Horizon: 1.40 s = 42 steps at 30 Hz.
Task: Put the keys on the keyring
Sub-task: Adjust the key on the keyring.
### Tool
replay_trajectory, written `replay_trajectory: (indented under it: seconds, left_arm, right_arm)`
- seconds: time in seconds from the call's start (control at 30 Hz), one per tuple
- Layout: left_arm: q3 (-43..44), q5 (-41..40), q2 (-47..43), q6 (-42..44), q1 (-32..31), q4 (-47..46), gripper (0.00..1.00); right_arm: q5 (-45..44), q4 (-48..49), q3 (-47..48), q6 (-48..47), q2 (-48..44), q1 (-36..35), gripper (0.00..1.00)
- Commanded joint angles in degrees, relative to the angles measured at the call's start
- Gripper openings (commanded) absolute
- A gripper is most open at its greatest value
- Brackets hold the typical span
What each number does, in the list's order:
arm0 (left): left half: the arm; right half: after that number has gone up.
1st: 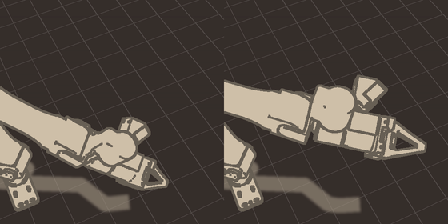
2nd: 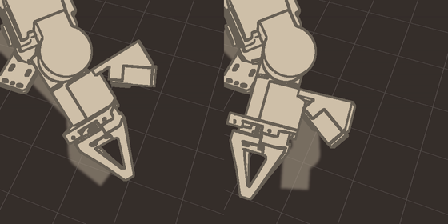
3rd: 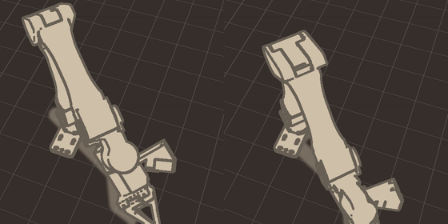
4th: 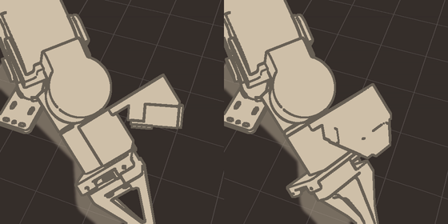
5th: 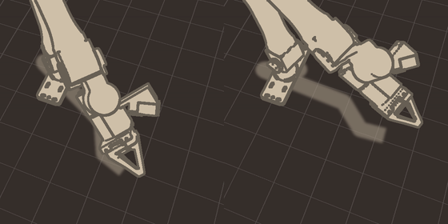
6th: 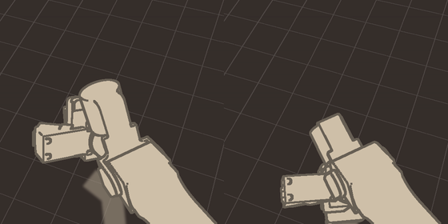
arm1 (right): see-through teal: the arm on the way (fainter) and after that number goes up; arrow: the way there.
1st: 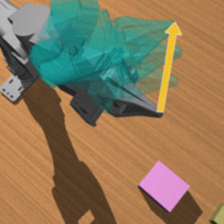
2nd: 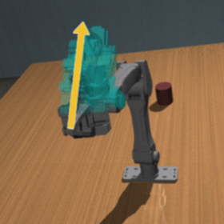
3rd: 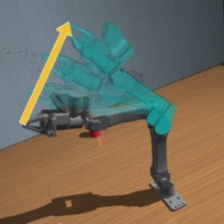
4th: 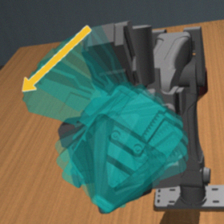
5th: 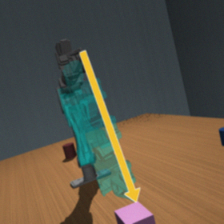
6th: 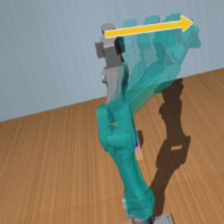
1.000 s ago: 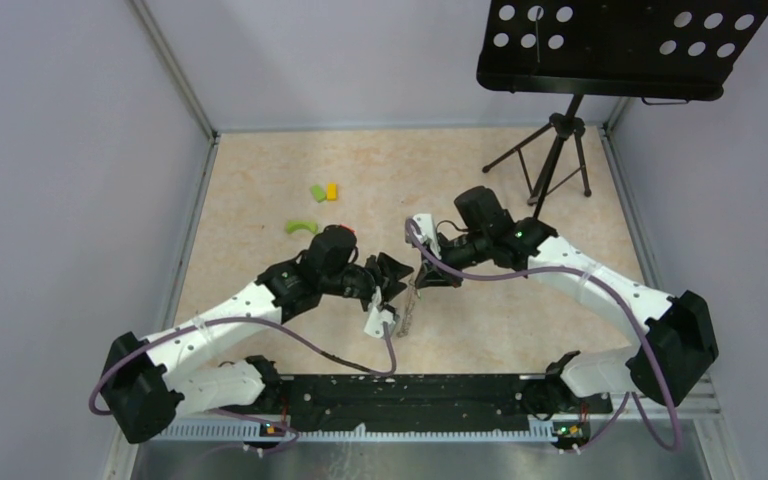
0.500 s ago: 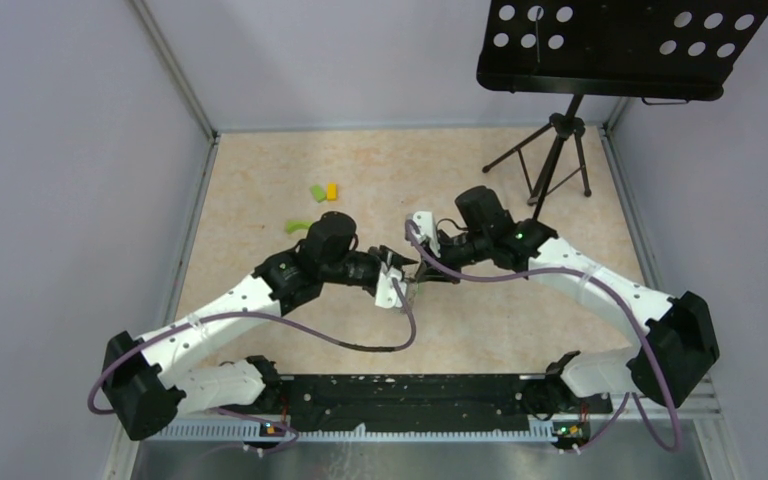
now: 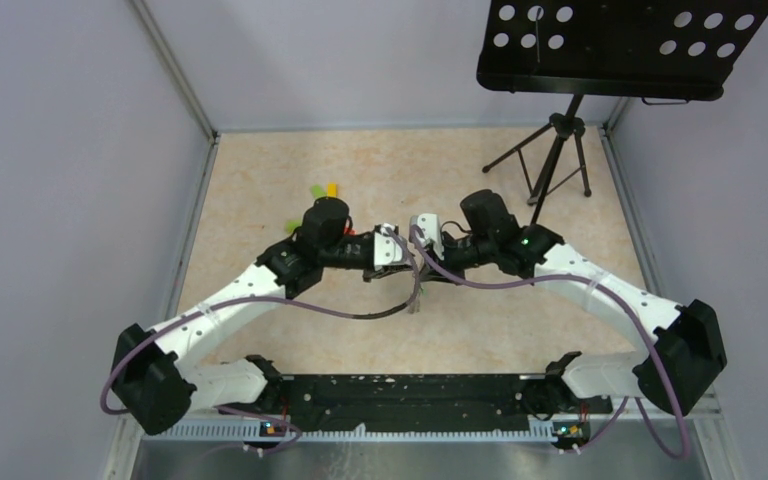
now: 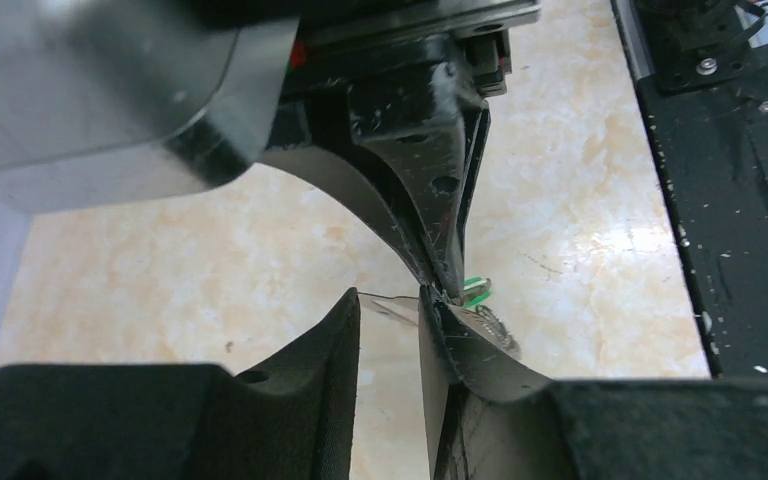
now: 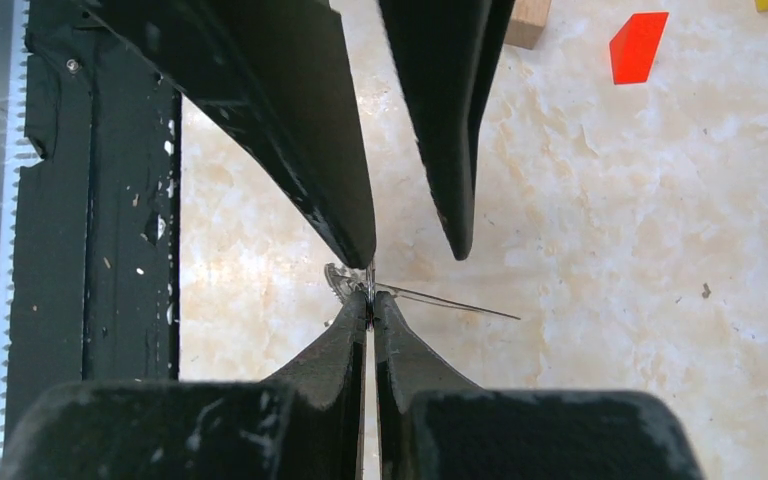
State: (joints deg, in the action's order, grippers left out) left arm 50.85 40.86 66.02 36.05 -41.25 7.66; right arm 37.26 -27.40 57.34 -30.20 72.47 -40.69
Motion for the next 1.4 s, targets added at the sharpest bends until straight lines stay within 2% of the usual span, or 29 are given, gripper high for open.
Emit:
replay_trajectory:
  seconds: [0.0, 0.37, 0.57, 0.7, 0.93, 1.37]
  left_arm:
    - [3.44, 6.59, 3.43, -7.14, 1.69, -0.08, 0.32]
    - [1.56, 15.02, 6.45, -16.44, 5.38, -6.10, 0.27]
    - [-0.10, 16.84, 7.09, -18.41, 5.94, -7.21, 0.24]
    - [-2.13, 17.85, 7.08, -20.35, 6.38, -11.52, 0.24]
    - [-3.91, 18.90, 7.40, -21.72, 6.63, -15.26, 0.21]
    - [-4.00, 19.53, 9.04, -21.91, 6.63, -16.08, 0.18]
  right_arm:
    - [0.30, 3.22, 0.30, 0.07, -2.21, 0.33, 0.00]
    - [-0.24, 4.20, -0.31, 0.65, -2.93, 0.30, 0.00]
    - [-0.51, 4.43, -0.21, 0.92, -2.94, 0.33, 0.00]
    - [-0.45, 4.68, -0.21, 1.13, -2.90, 0.34, 0.00]
    - [-0.43, 4.68, -0.13, 1.34, -2.87, 0.35, 0.00]
    - [-0.43, 4.48, -0.09, 1.29, -2.90, 0.34, 0.00]
